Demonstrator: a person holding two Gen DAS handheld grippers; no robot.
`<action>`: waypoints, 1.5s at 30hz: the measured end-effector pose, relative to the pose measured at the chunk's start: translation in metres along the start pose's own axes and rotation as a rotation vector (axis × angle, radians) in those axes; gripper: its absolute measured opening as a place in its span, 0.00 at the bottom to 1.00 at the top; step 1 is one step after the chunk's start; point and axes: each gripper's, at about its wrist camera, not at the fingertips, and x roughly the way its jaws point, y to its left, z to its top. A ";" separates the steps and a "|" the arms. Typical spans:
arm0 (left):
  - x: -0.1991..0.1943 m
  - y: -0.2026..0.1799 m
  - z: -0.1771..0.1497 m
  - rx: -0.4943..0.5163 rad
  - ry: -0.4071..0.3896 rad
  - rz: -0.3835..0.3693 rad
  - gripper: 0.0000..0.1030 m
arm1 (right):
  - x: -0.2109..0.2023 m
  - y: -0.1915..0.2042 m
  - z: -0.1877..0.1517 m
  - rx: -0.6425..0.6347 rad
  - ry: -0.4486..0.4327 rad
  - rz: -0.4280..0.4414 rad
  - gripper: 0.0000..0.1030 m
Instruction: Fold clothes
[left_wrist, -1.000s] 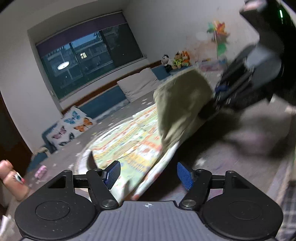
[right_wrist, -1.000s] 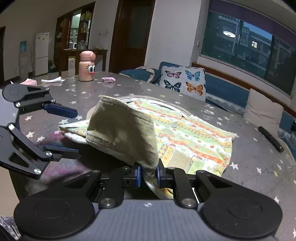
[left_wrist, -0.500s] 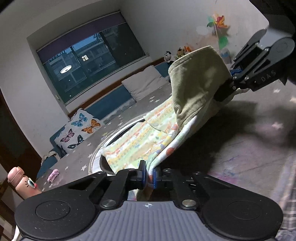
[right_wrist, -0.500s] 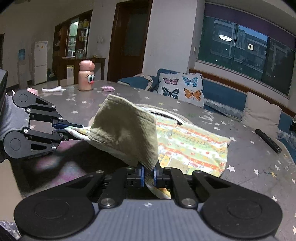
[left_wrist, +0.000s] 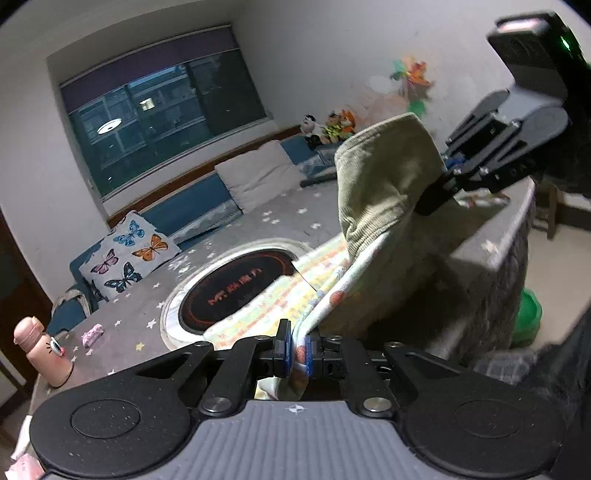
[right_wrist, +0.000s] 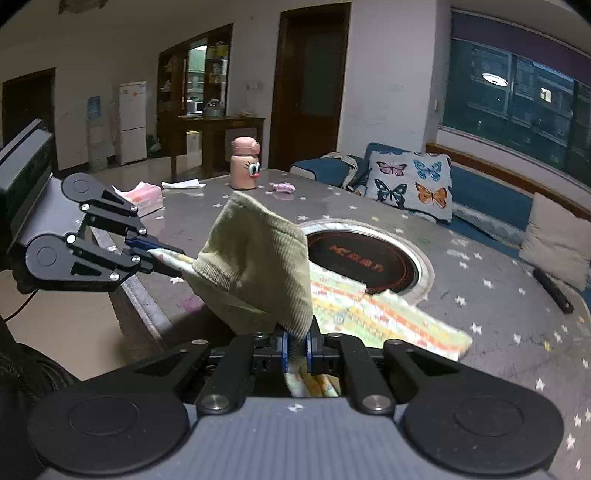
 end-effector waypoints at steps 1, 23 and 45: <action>0.006 0.006 0.004 -0.018 0.001 -0.001 0.08 | 0.003 -0.003 0.005 -0.003 -0.005 -0.004 0.07; 0.183 0.096 -0.004 -0.337 0.225 0.077 0.21 | 0.198 -0.115 0.017 0.187 0.128 -0.150 0.22; 0.181 0.106 -0.003 -0.413 0.221 0.225 0.85 | 0.144 -0.140 -0.040 0.450 0.066 -0.296 0.18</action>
